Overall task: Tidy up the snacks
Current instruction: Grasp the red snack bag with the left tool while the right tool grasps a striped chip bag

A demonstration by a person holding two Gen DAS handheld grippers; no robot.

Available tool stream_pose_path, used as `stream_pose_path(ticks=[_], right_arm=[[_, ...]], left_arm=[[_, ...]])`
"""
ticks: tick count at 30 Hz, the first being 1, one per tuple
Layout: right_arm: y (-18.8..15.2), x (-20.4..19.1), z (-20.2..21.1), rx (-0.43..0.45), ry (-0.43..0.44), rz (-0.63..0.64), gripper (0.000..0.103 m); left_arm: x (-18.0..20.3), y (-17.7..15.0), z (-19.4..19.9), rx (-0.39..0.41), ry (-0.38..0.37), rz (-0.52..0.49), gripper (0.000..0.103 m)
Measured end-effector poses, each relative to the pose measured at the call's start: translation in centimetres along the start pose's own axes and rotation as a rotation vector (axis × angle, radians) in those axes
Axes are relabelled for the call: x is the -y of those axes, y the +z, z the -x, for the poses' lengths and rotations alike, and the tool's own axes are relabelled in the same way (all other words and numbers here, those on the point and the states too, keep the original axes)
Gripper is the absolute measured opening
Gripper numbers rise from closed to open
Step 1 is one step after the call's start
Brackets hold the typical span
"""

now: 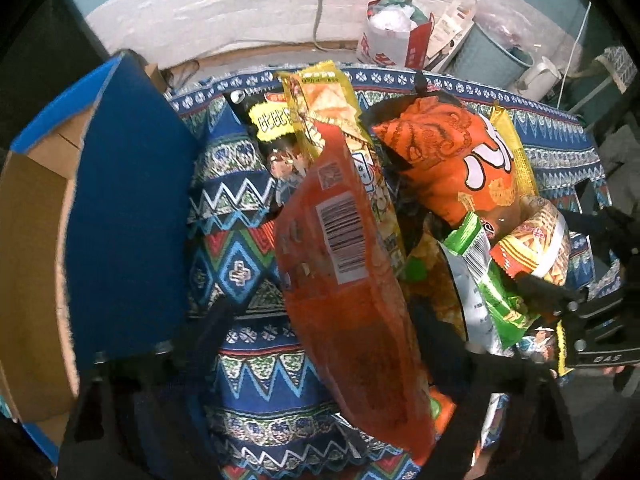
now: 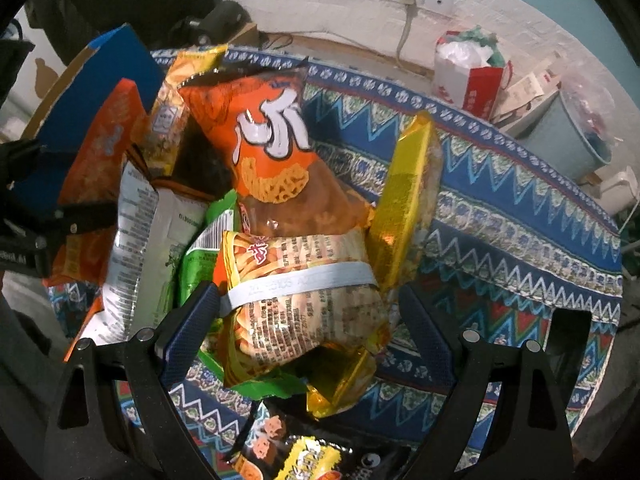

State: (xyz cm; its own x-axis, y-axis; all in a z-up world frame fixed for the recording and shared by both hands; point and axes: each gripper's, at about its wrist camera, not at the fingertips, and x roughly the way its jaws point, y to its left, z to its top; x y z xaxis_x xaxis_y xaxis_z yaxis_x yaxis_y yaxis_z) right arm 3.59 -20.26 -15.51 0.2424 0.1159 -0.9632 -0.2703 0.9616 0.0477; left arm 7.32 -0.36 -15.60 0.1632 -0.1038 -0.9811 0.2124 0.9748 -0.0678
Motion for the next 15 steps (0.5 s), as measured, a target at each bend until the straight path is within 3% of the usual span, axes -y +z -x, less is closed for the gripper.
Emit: stream_pose_path(ticks=[2, 6, 7, 8, 15], right_arm=[[0.0, -0.1, -0.6, -0.008, 0.004, 0.008, 0.09], [-0.1, -0.2, -1.2, -0.012, 0.001, 0.023, 0.087], [-0.1, -0.2, -1.2, -0.006, -0.003, 0.029, 0.079], [-0.1, -0.2, -1.3, -0.008, -0.008, 0.031, 0.071], [-0.2, -0.5, -0.6, 0.004, -0.034, 0.038, 0.058]], left_arm=[[-0.3, -0.1, -0.4, -0.018, -0.036, 0.013, 0.056], [-0.6, -0.4, -1.1, -0.042, -0.057, 0.023, 0.039], [-0.7, -0.4, -1.0, -0.04, -0.065, 0.025, 0.033], [-0.8, -0.4, -0.9, -0.037, -0.068, 0.028, 0.03], [-0.6, -1.1, 1.0, 0.011, -0.044, -0.002, 0.03]])
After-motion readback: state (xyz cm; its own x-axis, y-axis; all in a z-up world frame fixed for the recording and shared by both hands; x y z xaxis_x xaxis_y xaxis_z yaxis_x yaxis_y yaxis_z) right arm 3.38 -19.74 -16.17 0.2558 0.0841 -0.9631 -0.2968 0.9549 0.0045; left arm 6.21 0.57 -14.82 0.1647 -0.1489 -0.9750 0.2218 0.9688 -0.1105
